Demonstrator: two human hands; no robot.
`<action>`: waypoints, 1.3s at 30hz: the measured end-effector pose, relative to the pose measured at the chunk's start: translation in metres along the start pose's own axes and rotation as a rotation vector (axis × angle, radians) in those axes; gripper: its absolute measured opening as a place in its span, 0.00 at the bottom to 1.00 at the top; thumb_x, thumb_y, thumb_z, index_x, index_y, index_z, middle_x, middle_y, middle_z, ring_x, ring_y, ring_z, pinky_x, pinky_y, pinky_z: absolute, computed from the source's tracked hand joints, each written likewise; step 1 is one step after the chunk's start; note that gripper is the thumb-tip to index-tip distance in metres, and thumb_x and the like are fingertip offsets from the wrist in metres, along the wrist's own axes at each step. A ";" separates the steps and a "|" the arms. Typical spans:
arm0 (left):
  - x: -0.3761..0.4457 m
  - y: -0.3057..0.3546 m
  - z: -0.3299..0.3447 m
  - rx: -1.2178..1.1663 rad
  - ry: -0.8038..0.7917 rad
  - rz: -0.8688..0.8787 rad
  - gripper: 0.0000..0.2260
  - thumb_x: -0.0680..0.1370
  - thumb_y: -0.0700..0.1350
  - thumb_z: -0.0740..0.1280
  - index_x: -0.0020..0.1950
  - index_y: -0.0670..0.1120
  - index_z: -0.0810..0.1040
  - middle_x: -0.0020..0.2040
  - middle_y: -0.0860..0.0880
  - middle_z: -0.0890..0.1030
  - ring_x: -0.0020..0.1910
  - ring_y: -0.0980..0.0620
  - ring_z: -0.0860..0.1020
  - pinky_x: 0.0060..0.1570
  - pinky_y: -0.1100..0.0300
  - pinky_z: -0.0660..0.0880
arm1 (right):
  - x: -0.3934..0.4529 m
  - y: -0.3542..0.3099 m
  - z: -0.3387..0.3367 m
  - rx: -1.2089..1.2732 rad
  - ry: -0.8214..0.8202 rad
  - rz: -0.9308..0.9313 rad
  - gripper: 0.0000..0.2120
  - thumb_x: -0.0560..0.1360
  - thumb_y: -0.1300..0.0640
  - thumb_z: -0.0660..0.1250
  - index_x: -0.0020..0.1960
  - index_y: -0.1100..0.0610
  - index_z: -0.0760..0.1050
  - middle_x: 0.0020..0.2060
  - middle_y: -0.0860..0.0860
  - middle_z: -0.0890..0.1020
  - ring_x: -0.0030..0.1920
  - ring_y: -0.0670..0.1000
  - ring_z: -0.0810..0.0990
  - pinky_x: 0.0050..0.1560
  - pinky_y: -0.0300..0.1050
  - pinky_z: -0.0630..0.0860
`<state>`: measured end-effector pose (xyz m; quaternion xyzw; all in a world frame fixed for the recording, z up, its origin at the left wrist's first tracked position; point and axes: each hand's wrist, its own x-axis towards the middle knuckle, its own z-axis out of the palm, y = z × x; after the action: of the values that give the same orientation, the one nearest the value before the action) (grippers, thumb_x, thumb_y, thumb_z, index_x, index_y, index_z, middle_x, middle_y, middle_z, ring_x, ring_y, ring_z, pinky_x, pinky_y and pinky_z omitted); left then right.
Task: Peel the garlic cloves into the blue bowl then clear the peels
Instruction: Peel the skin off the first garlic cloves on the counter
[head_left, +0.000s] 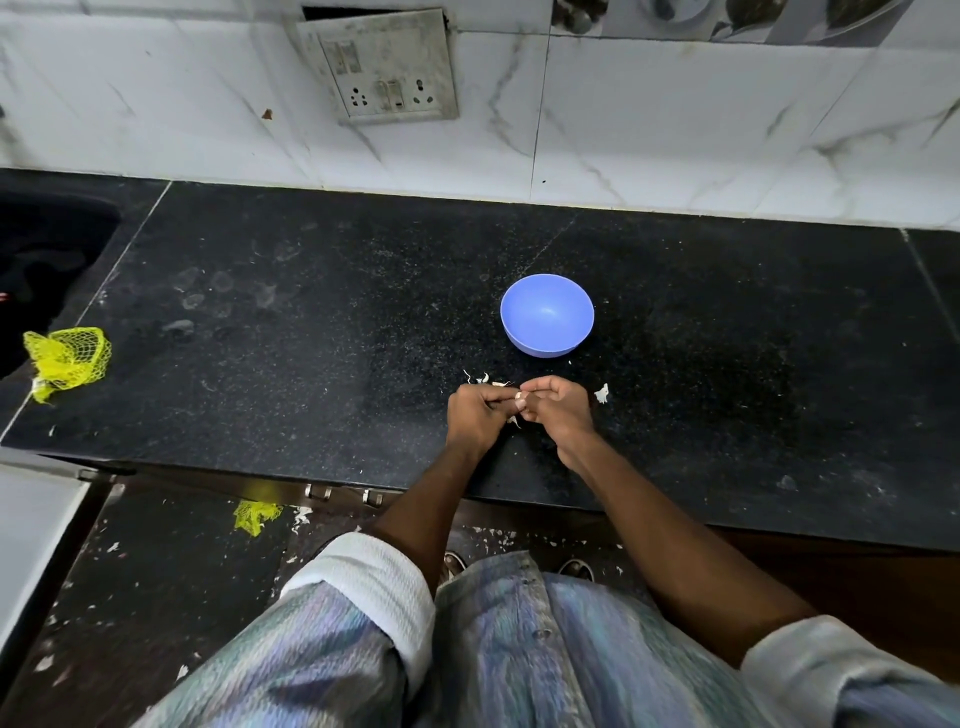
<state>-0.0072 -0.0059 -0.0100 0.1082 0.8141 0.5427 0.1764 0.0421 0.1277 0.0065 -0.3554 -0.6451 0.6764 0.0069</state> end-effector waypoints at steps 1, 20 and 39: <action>0.001 -0.001 0.000 -0.038 0.007 -0.033 0.07 0.74 0.42 0.80 0.52 0.46 0.90 0.44 0.52 0.89 0.44 0.54 0.87 0.51 0.55 0.84 | 0.000 0.000 0.001 -0.011 -0.013 -0.010 0.06 0.76 0.69 0.71 0.48 0.60 0.80 0.40 0.57 0.85 0.36 0.48 0.80 0.39 0.39 0.79; 0.006 -0.012 0.000 -0.207 0.020 -0.234 0.05 0.75 0.42 0.79 0.50 0.47 0.89 0.42 0.48 0.88 0.43 0.51 0.86 0.54 0.52 0.84 | 0.000 -0.002 0.013 -0.033 -0.045 -0.047 0.08 0.75 0.71 0.72 0.48 0.60 0.84 0.44 0.58 0.87 0.45 0.52 0.87 0.47 0.41 0.84; 0.002 -0.010 -0.017 0.062 0.132 -0.117 0.07 0.74 0.39 0.79 0.47 0.51 0.89 0.36 0.58 0.86 0.36 0.63 0.83 0.45 0.66 0.79 | -0.001 -0.001 0.017 0.038 0.010 0.050 0.06 0.75 0.73 0.71 0.50 0.65 0.82 0.45 0.61 0.87 0.43 0.54 0.87 0.46 0.43 0.85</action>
<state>-0.0160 -0.0230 -0.0137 0.0300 0.8453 0.5119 0.1504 0.0345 0.1129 0.0070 -0.3744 -0.6229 0.6870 0.0000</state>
